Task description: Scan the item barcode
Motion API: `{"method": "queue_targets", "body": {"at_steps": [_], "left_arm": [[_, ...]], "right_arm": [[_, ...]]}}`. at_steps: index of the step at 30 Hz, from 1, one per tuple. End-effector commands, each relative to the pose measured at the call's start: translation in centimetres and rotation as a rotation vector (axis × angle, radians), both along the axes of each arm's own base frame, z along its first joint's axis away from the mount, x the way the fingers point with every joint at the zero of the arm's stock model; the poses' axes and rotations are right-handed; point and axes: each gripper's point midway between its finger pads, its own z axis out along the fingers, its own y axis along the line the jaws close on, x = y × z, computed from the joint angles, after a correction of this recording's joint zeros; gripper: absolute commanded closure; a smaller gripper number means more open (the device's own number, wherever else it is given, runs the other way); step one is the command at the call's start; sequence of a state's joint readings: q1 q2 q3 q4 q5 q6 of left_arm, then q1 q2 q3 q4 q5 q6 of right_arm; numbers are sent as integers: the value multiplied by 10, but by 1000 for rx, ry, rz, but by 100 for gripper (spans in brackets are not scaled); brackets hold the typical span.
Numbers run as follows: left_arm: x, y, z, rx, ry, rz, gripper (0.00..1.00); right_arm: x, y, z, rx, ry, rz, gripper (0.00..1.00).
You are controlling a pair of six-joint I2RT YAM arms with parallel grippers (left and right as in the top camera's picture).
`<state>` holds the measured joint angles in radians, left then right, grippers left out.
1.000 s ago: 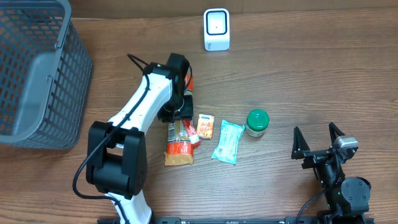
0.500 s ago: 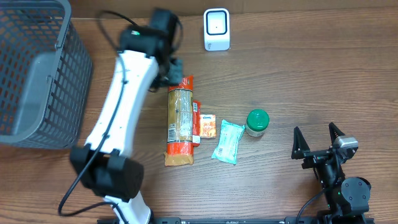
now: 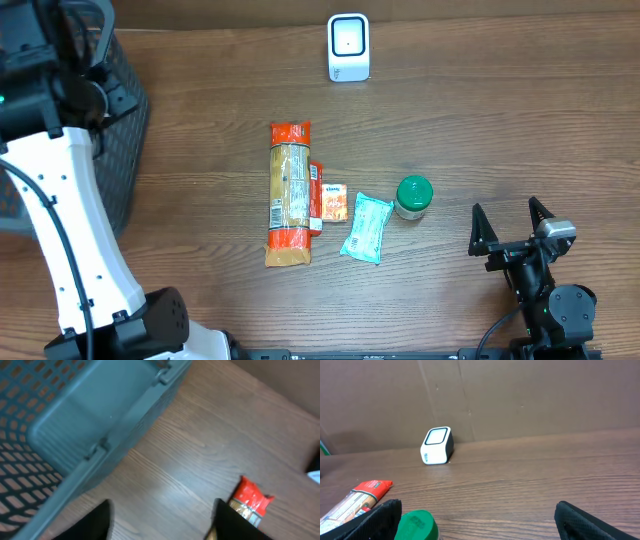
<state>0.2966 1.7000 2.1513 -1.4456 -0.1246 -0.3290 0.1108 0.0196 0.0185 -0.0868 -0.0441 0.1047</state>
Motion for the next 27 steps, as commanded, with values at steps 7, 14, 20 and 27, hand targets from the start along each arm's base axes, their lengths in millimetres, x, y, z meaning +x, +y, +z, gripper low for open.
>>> {"method": "queue_targets", "body": {"at_steps": [7,14,20,27], "left_arm": [[16,-56,-3,-216,-48,-281,0],[16,-63,-4,-216,-40,-296,1],[16,-63,-4,-215,-40,-296,0],[17,-63,-4,-216,-40,-297,0]], "right_arm": [[1,-3,-4,-3,3,-12,0],[1,-3,-4,-3,3,-12,0],[1,-3,-4,-3,3,-12,0],[0,0,-3,1,4,3,0]]}}
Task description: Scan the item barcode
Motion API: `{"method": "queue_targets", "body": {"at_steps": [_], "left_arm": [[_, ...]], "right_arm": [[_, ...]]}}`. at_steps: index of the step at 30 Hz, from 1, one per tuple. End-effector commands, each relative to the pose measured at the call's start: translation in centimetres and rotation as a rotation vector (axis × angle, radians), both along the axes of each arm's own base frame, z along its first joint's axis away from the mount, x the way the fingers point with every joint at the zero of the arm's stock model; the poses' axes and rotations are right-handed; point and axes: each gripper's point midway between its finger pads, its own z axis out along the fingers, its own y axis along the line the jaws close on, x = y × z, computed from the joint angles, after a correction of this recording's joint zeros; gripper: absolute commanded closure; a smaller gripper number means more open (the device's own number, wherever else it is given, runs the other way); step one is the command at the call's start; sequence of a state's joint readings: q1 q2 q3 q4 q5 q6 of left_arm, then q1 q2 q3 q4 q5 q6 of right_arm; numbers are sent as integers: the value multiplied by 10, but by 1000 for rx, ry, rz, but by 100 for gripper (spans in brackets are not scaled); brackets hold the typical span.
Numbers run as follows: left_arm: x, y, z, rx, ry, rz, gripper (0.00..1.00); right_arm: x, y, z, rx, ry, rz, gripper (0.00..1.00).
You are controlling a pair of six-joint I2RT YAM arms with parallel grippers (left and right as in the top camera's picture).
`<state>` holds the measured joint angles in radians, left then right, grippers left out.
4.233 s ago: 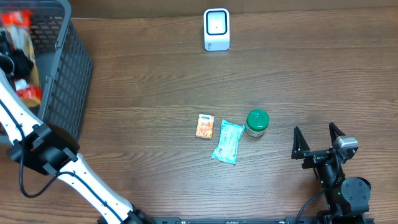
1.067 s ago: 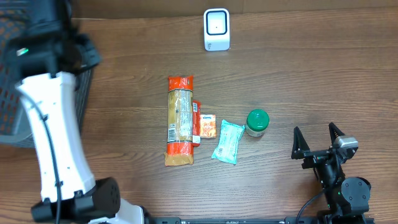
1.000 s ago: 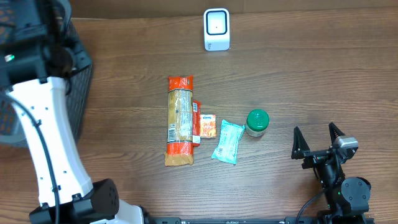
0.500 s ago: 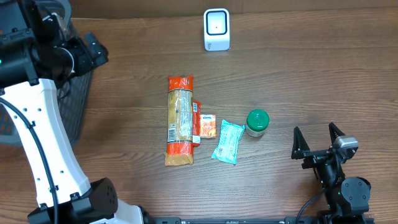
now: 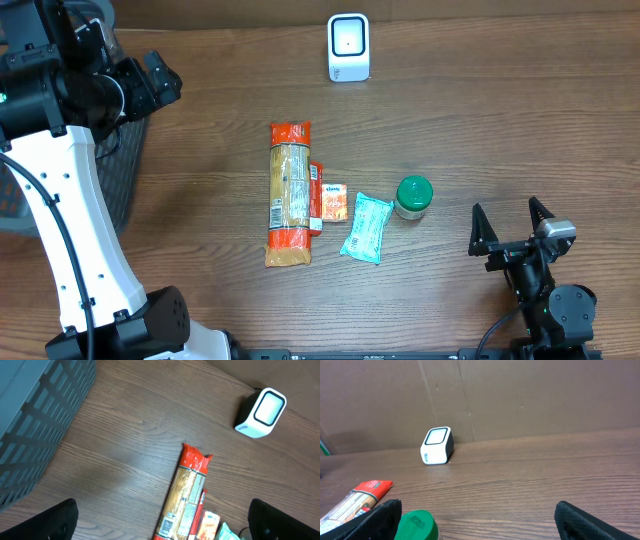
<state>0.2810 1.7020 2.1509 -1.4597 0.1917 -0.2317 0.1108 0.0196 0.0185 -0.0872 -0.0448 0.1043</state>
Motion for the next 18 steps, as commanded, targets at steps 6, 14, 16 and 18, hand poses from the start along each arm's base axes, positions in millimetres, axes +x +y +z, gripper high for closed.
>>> {"method": "queue_targets", "body": {"at_steps": [6,14,16,18], "left_arm": [[3,-4,-3,-5,6,-30,0],[3,-4,-3,-5,6,-30,0],[3,-4,-3,-5,6,-30,0],[3,-4,-3,-5,6,-30,1]], "right_arm": [[-1,9,14,8,-66,53,0],[-7,-3,46,193,-59,-8,0],[-11,-7,62,198,-75,-27,0],[-17,-8,76,198,-76,-29,0]]}}
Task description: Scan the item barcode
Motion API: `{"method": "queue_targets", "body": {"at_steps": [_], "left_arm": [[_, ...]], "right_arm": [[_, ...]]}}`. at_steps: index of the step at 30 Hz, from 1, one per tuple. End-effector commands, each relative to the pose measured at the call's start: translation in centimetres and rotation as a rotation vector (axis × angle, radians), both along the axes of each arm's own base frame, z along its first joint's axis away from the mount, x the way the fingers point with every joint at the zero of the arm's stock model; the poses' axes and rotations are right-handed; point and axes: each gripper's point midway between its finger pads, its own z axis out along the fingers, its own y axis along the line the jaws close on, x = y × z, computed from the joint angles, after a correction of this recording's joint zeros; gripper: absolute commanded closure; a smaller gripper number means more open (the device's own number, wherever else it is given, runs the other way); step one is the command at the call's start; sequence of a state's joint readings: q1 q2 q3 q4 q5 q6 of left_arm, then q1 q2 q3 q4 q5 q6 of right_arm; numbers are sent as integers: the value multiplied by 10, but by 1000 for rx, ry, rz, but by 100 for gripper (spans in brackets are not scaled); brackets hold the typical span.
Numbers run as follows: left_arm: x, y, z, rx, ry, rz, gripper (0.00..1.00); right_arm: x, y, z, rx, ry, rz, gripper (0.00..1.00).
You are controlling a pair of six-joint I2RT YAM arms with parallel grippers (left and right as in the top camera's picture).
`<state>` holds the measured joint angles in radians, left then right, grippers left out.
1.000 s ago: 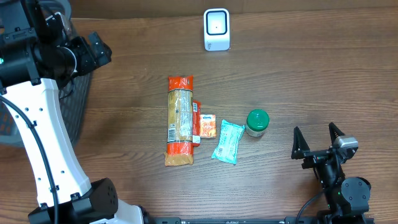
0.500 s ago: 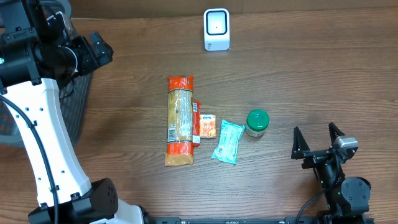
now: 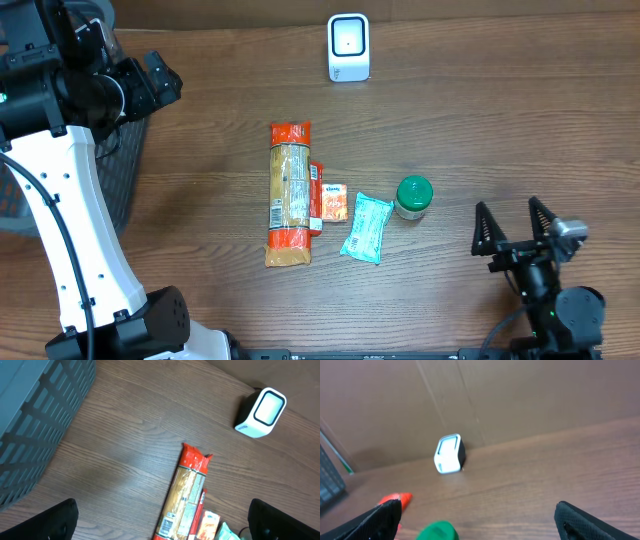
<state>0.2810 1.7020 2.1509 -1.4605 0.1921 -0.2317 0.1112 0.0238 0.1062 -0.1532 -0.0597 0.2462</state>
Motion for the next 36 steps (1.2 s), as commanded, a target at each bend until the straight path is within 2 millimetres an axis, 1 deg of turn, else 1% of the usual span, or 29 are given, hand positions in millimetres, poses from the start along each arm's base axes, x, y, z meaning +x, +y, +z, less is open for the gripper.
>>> {"method": "queue_targets", "body": {"at_steps": [1,4,6,8,11,14,18,21,23,26,29,32,33,36], "left_arm": [[3,-4,-3,-5,6,-30,0],[3,-4,-3,-5,6,-30,1],[3,-4,-3,-5,6,-30,0],[3,-4,-3,-5,6,-30,0],[3,-4,-3,-5,6,-30,0],[3,-4,-3,-5,6,-30,0],[3,-4,-3,-5,6,-30,1],[3,-4,-3,-5,6,-30,1],[3,-4,-3,-5,6,-30,0],[3,-4,-3,-5,6,-30,1],[3,-4,-3,-5,6,-30,0],[3,-4,-3,-5,6,-30,0],[3,-4,-3,-5,6,-30,1],[3,-4,-3,-5,6,-30,1]], "right_arm": [[-13,-10,55,55,-72,-49,0],[-17,-20,64,53,-51,-100,0],[-17,-21,68,55,-64,-109,0],[-18,-19,71,57,-78,-96,0],[-19,-11,77,59,-98,-45,0],[-20,-5,77,70,-94,-14,0],[-17,-5,73,227,-48,-10,0],[-12,-4,71,257,-8,-9,0],[-7,-3,76,254,14,-11,0],[2,-2,92,246,49,-16,0],[15,-1,105,229,134,-26,0],[32,1,109,181,234,-35,0],[44,2,108,157,292,-39,0],[61,14,102,155,412,10,0]]}}
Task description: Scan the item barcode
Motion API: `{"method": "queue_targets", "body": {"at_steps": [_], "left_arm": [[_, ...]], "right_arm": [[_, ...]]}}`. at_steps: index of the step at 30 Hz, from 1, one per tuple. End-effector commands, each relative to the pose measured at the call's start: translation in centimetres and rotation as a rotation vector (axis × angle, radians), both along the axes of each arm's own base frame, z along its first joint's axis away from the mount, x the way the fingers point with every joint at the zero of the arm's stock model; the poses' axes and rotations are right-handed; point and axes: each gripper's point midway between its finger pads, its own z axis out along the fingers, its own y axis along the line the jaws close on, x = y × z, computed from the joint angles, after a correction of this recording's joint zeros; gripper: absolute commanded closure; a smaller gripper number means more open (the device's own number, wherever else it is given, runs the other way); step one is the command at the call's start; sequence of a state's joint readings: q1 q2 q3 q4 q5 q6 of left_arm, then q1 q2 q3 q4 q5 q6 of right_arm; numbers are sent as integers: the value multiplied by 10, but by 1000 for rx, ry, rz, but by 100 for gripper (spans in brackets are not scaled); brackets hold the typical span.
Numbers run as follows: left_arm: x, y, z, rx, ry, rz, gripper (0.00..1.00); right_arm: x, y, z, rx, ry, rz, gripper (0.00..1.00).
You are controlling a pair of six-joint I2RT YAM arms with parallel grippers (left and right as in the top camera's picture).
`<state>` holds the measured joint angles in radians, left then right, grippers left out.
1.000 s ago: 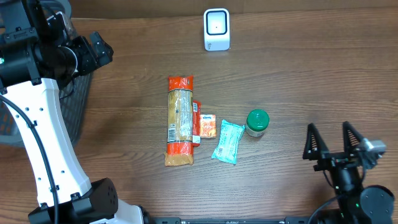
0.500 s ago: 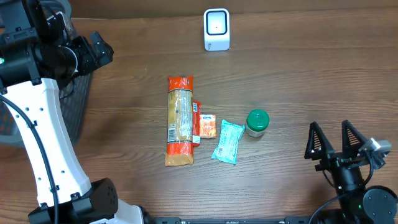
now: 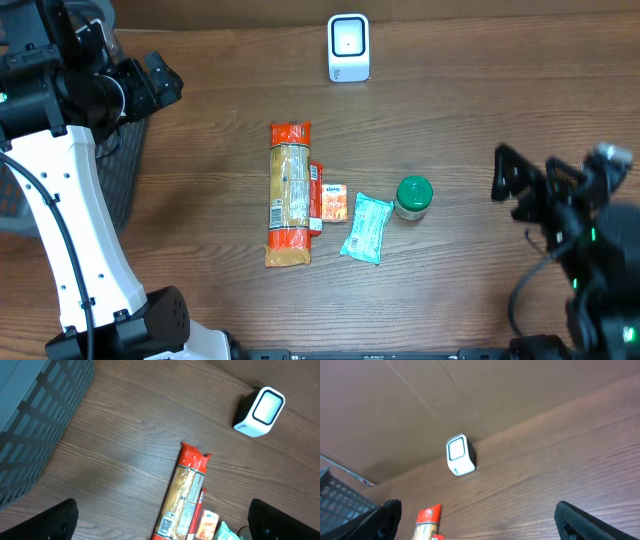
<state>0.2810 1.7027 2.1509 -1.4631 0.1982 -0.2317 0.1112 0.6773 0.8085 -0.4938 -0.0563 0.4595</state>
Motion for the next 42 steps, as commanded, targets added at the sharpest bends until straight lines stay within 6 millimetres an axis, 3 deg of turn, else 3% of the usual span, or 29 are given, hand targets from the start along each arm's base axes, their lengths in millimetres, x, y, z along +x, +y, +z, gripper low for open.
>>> {"method": "queue_targets", "body": {"at_steps": [1,6,9,13,17,25,29,37,42], "left_arm": [[3,-3,-3,1,4,-27,0],[3,-3,-3,2,4,-26,0],[3,-3,-3,1,4,-27,0],[3,-3,-3,1,4,-27,0],[3,-3,-3,1,4,-26,0],[3,-3,-3,2,4,-26,0],[3,-3,-3,1,4,-26,0],[3,-3,-3,1,4,-26,0],[3,-3,-3,1,4,-27,0]], "right_arm": [[24,17,0,1,112,89,0],[47,37,-15,38,198,184,0],[50,37,-33,37,265,183,0],[54,38,-35,49,270,178,0],[52,38,-38,140,313,137,0],[37,37,-64,120,445,137,0],[39,33,-69,39,506,149,0],[69,31,-60,-4,569,152,0],[70,32,-62,-3,573,152,0]]}}
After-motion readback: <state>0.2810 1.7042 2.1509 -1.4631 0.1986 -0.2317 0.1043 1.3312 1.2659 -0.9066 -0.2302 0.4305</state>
